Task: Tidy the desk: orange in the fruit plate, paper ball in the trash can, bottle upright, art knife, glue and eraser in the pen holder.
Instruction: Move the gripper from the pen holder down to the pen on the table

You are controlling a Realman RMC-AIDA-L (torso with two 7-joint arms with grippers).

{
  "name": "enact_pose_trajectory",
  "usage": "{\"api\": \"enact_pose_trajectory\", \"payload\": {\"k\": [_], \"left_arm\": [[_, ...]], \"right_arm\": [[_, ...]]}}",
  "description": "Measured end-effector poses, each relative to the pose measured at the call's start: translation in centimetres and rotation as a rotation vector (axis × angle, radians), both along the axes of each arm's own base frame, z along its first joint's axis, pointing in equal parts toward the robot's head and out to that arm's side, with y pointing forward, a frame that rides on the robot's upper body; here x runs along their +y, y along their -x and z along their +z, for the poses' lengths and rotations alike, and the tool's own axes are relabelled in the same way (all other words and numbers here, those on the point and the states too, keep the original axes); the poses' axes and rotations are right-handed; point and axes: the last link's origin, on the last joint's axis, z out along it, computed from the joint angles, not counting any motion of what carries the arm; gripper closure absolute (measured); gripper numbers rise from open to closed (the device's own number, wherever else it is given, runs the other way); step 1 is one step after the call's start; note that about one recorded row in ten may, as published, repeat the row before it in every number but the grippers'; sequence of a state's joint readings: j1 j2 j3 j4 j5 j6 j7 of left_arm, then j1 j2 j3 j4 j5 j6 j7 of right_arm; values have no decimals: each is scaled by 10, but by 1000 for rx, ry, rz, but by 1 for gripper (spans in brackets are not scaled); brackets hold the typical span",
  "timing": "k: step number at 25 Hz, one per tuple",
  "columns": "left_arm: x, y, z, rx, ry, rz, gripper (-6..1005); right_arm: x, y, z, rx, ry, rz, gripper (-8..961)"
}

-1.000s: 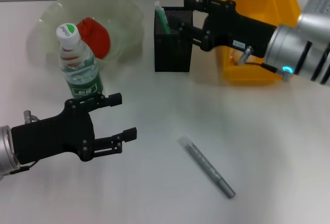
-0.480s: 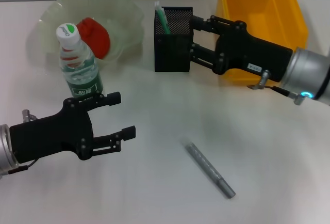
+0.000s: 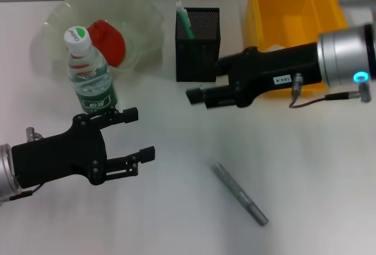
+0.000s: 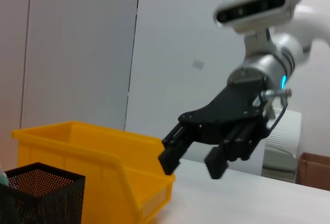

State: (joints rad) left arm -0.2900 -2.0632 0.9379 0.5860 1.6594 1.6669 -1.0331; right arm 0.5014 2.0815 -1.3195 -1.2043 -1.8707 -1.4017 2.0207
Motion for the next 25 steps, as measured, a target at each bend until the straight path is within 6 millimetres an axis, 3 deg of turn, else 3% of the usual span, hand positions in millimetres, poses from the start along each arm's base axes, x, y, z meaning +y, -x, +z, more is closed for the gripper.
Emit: {"api": "enact_pose_trajectory", "payload": {"k": [4,10,19,25], "left_arm": [[-1,1,0,1,-1,2,180],[-3,2,-1,0,0,6,180],[-5,1,-2,-3,8,4,180],[-4,1,-2,-1,7,-2,180]], "right_arm": [[2,31,8,-246,111,-78,387],[7,52,10,-428,151,-154,394],[10,63,-4,-599,242,-311,406],[11,59,-23,-748,276,-357,413]]}}
